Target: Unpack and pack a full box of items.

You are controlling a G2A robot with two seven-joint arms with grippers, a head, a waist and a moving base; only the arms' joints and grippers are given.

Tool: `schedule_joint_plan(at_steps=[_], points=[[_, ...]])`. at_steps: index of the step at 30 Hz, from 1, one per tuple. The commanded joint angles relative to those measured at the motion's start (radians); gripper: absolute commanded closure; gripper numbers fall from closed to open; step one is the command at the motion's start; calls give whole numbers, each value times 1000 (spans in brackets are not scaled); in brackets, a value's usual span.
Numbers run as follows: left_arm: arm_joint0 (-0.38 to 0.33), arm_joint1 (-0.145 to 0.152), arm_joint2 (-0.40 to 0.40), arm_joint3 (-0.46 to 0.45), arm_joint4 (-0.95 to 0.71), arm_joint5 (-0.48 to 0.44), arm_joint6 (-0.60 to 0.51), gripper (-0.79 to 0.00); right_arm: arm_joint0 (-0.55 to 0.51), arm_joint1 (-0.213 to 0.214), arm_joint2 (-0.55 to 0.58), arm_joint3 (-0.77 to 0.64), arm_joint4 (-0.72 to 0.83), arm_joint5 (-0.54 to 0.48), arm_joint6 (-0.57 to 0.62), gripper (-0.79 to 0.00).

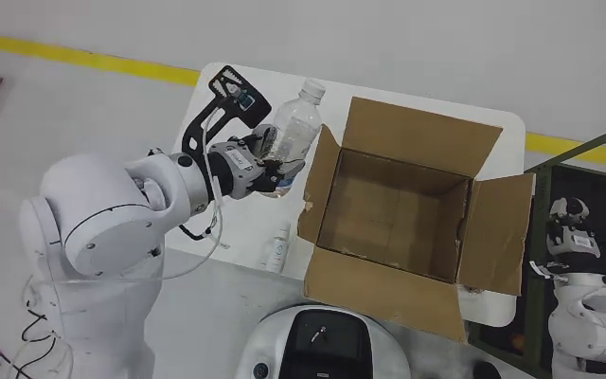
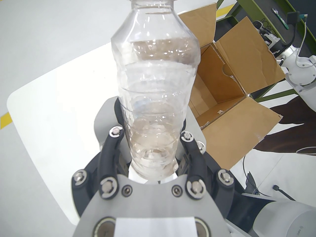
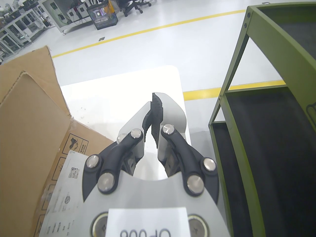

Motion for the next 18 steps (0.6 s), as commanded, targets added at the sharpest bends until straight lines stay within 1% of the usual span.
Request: schedule_joint_plan(at_steps=[1,6,10,15,16,18], points=[[-11,0,28,-4,-2,-6,17,0,0,-1,-13,15,-14,-6,-5,0],[-92,-7,126,41,-70,22,42,0,14,-4,-72,92,-63,-20,-26,0],[-156,-19,216,98,-198,82,39,0,12,-8,-99,87,-59,-16,-42,0],[-179,-29,293,149,-314,156,37,0,-7,-10,-90,59,-40,-11,-47,0],[-181,-31,316,178,-337,176,32,0,-10,-10,-83,54,-37,-13,-47,0],[-184,-35,336,226,-383,189,40,0,-13,-10,-75,51,-37,-16,-47,0]])
